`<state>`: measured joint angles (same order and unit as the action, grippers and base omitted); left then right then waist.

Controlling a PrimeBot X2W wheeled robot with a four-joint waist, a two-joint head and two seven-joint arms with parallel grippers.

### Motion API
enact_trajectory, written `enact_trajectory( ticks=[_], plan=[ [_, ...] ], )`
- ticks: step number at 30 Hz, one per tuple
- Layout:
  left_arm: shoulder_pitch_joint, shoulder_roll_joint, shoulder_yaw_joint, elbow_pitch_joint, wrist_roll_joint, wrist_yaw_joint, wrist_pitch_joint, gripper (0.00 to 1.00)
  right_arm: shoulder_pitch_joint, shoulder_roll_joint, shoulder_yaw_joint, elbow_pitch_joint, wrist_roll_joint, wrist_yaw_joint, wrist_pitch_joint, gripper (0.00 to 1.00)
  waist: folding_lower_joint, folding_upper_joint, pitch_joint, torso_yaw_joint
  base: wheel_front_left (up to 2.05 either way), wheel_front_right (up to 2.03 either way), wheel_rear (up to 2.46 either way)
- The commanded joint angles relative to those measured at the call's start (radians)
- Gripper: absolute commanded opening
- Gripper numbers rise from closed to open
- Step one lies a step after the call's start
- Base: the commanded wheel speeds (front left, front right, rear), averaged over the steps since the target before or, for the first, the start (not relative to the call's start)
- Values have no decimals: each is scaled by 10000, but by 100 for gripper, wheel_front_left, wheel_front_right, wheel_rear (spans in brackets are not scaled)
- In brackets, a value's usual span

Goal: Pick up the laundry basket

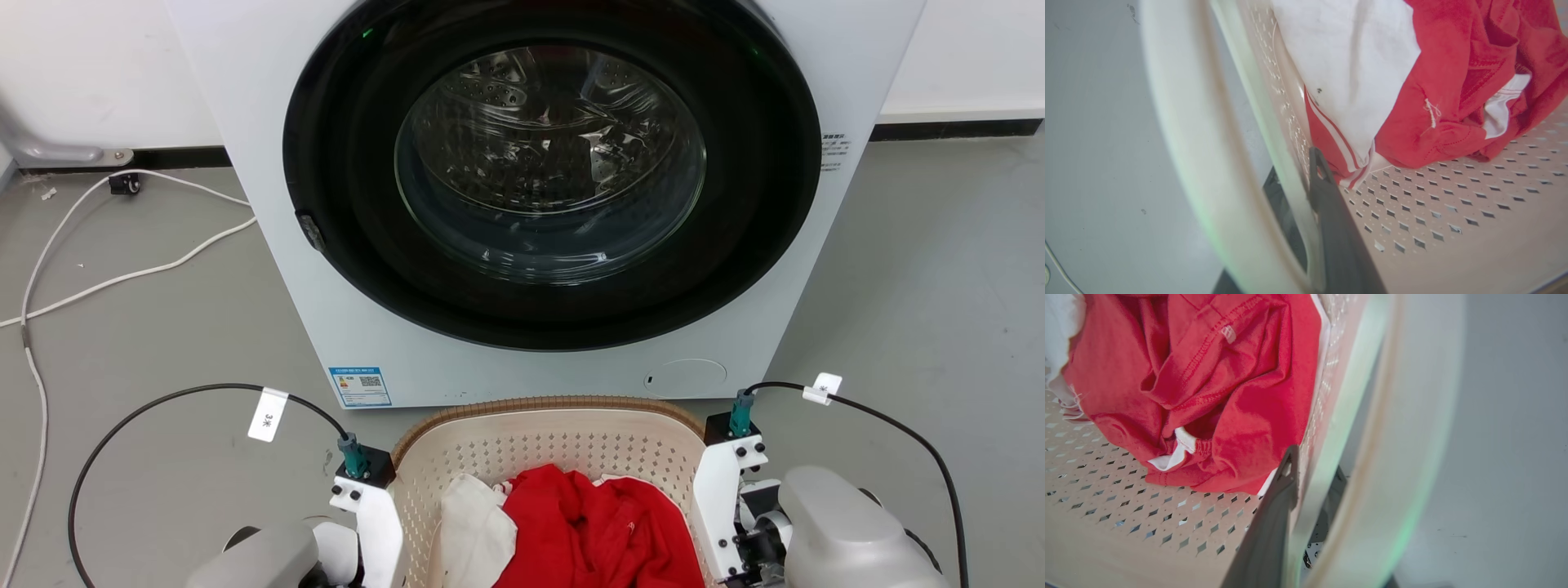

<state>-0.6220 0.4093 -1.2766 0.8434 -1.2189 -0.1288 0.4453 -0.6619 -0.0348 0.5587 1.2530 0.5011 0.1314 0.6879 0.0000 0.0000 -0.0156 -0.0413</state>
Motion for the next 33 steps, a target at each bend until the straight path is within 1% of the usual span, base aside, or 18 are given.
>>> enact_trajectory(
  ticks=[1,22,33],
  plan=[
    [-57,183,-63,107,109,-16,38,0,-265,-280,47,40,-54,-13,-17,0,0,0,2,3,0,0,0],
    [-8,70,-74,246,159,-16,-116,0,-312,-265,278,141,255,-13,-84,0,0,0,-16,13,0,0,0],
    [57,101,-74,263,181,-16,-135,0,-333,-265,366,207,370,-13,-86,0,0,0,-35,13,0,0,0]
  ],
)
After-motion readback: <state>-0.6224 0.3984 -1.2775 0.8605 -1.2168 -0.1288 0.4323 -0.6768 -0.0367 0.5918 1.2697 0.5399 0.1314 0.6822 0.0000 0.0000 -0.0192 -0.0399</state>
